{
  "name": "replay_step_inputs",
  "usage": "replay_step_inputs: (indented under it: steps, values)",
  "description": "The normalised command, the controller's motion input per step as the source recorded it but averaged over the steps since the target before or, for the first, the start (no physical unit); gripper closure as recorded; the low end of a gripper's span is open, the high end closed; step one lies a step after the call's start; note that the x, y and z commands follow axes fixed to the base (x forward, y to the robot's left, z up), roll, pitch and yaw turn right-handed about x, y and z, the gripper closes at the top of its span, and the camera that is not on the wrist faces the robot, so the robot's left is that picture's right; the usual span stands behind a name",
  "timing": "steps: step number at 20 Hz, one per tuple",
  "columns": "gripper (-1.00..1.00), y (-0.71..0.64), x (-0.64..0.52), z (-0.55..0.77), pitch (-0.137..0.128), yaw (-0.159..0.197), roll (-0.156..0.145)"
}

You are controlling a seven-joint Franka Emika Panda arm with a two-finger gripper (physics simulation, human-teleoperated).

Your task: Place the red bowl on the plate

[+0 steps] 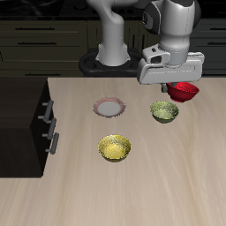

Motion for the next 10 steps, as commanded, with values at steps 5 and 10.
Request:
replay_step_inputs:
  steps: [5, 10]
  values:
    - [1.00, -0.15, -0.27, -0.15, 0.024, -0.008, -0.006]
    - [1.00, -0.12, -0.13, -0.03, 0.018, -0.016, -0.009]
